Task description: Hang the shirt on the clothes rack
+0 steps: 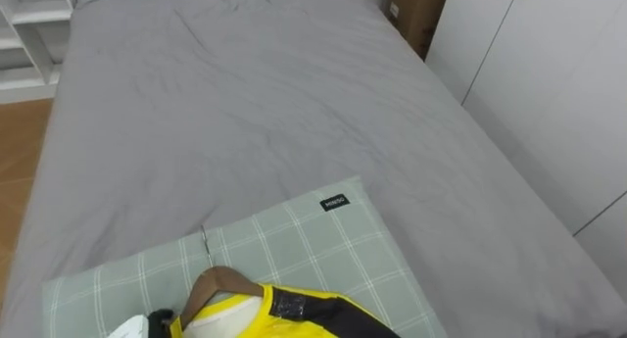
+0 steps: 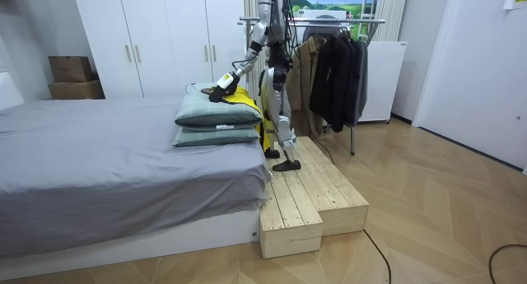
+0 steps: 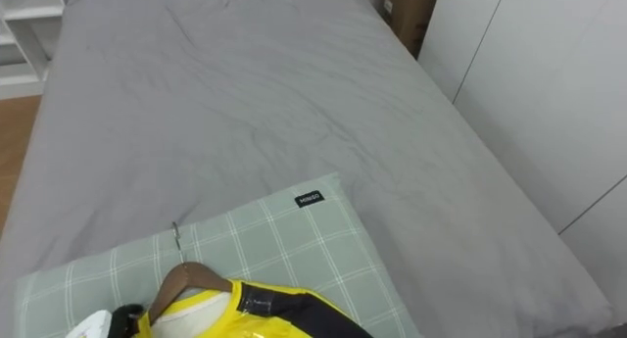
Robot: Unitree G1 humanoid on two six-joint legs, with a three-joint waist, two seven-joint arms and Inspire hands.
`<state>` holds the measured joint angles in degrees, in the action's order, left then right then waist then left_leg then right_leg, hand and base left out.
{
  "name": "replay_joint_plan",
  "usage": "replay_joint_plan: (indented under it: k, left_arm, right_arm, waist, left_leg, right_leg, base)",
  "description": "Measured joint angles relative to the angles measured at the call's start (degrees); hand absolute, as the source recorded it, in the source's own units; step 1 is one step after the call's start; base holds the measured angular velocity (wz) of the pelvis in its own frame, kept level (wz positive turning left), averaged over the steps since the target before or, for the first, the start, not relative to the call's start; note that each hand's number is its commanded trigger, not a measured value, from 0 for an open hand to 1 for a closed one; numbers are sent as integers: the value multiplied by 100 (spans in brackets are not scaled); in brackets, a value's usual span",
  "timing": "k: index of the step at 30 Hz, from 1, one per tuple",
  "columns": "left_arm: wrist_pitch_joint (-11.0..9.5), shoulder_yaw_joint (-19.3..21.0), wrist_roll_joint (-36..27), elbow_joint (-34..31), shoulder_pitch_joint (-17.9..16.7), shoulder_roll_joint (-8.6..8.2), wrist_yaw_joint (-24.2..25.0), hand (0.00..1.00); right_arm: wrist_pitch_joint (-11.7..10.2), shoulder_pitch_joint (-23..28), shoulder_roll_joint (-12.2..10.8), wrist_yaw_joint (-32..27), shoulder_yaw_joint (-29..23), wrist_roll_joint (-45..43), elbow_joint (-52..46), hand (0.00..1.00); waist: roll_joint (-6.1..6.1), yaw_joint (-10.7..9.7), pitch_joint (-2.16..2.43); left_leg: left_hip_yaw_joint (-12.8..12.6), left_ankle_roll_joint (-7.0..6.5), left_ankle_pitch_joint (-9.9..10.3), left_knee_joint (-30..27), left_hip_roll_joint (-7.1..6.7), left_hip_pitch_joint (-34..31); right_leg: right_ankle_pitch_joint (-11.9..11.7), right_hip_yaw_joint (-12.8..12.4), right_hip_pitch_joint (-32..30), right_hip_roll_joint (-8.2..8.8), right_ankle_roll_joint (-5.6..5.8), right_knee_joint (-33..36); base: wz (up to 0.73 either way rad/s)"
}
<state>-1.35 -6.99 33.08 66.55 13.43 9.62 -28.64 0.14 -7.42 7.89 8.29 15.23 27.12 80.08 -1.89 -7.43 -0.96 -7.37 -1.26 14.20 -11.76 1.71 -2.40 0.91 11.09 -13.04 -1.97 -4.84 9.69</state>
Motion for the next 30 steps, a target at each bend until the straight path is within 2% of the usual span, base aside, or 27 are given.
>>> replay_joint_plan:
  k: [11, 18, 30]
  left_arm:
    - [1, -117, -439, 222, 4, -4, -105, 100]
    - [-110, -116, -658, 220, -50, -3, -106, 100]
    - [-131, -110, -657, 218, -57, -27, -97, 100]
  right_arm:
    - [9, -52, -24, -13, 295, 218, 0, 0]
    - [-2, -85, -75, -20, 366, 244, -4, 0]
    - [-3, -47, -75, -9, 367, 233, 1, 0]
  waist:
    - [-102, 13, 22]
    - [-102, 34, 22]
    - [-105, 143, 22]
  left_leg:
    - [10, 0, 0, -8, 3, -9]
    - [3, 0, 0, -5, 12, -6]
    - [6, 0, 0, -7, 11, 10]
  right_leg:
    - [-8, 27, -8, 2, 12, -14]
    - [-8, 32, -7, -5, 12, -13]
    - [-16, 20, 3, -9, 0, -11]
  base:
    - [0]
    - [0]
    - [0]
